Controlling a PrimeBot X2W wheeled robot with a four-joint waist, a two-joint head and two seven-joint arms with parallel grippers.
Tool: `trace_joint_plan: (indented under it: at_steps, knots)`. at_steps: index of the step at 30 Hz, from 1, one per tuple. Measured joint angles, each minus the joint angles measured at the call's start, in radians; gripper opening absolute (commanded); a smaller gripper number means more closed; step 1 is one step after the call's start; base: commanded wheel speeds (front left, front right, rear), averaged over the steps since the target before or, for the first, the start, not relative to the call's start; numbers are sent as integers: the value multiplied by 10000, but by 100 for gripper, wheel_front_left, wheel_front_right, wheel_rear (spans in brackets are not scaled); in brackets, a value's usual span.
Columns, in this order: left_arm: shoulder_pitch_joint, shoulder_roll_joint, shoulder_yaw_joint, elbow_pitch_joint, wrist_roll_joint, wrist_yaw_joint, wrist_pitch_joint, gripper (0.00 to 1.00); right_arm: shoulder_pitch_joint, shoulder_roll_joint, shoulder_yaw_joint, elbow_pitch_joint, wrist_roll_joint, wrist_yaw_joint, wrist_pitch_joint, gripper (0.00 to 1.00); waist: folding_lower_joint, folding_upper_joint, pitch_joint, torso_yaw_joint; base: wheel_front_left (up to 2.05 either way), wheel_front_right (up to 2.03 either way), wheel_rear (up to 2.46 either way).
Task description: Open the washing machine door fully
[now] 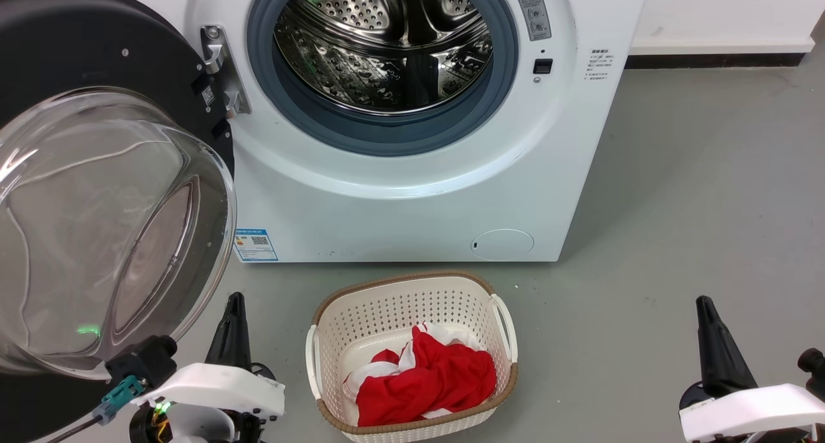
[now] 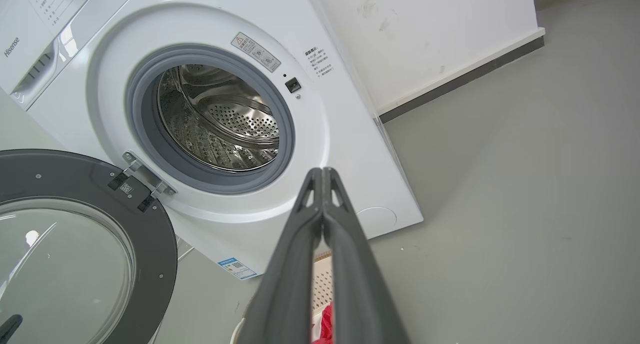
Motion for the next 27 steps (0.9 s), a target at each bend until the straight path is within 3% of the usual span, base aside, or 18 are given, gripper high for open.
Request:
trace_joint_plan:
  at_steps: [27]
  knots:
    - [-48, -19, 372, 2, -3837, -357, 934, 0, -581, -52, 2, 702, 3875, -2, 665, 0, 0, 0, -28, 15, 0, 0, 0]
